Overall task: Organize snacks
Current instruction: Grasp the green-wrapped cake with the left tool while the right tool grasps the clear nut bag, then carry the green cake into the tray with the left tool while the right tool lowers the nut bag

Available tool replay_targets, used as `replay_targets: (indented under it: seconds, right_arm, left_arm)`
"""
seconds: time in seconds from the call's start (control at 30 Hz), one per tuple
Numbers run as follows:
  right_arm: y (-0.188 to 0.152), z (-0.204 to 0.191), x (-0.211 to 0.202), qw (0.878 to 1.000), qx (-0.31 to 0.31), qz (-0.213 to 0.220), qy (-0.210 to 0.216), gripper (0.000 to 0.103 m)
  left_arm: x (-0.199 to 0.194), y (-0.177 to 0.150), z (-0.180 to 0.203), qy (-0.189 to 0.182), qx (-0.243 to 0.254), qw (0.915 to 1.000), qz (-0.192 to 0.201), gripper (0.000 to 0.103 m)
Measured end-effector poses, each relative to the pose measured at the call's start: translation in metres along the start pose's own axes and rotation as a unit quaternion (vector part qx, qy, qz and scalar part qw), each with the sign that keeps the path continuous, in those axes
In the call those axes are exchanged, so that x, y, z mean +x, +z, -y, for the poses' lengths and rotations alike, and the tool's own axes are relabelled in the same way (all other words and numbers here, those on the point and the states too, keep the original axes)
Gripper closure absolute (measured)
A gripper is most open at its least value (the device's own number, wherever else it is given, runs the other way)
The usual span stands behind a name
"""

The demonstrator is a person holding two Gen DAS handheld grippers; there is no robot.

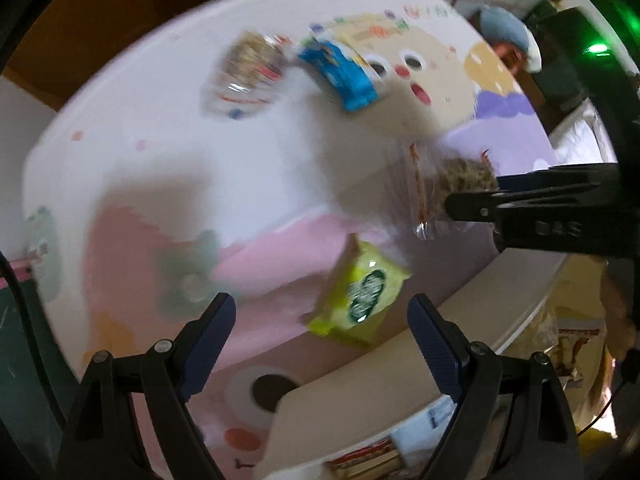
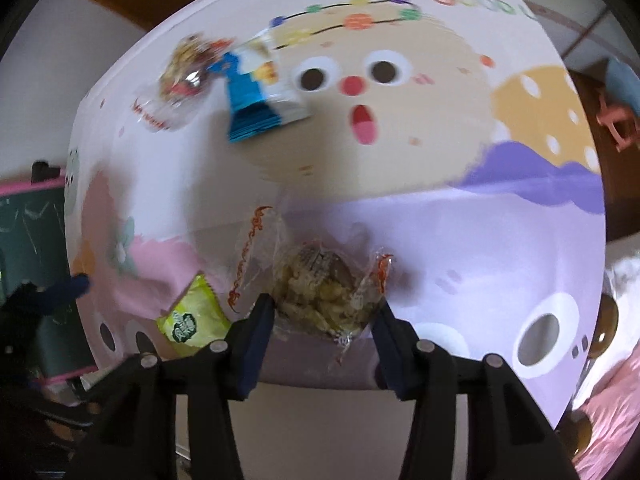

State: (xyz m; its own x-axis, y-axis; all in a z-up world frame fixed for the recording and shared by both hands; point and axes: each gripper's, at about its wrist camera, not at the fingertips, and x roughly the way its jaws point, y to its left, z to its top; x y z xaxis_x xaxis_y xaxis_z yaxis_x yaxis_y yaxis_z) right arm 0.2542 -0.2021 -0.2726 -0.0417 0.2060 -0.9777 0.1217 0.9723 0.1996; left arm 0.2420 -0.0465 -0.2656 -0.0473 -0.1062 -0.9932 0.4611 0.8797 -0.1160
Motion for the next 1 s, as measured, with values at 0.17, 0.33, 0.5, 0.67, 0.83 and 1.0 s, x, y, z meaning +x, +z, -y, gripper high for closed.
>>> replay_targets:
  seconds: [0.17,0.33,0.5,0.67,0.83,1.0]
  right_arm:
    - [-0.004,0.010,-0.006,0.999,0.022,0.001,0.023,0.060]
    - [-0.004,0.014,-0.010,0.999,0.021,0.006,0.029,0.061]
    - [-0.003,0.014,-0.009,1.000,0.011,0.008,0.026,0.061]
    - [-0.003,0.018,-0.009,0.999,0.009,0.011,0.046,0.062]
    - [-0.005,0.017,-0.017,0.998,0.007,0.024,0.060,0.062]
    - [-0.011,0.023,-0.044,0.995,0.012,0.054,0.086,0.062]
  left_arm:
    - [0.031,0.019,0.006,-0.022,-0.005,0.9971,-0.073,0.016]
    - [0.054,0.026,0.003,-0.013,-0.026,0.9899,-0.139,0.017]
    - [0.050,0.026,0.007,0.013,-0.022,0.9898,-0.140,0.025]
    - [0.032,0.021,0.002,0.033,-0.022,0.9921,-0.119,0.068]
    - [0.011,0.009,-0.017,0.035,-0.065,0.9948,-0.069,0.069]
    - [-0.049,0.001,-0.028,0.046,-0.113,0.9924,0.017,0.069]
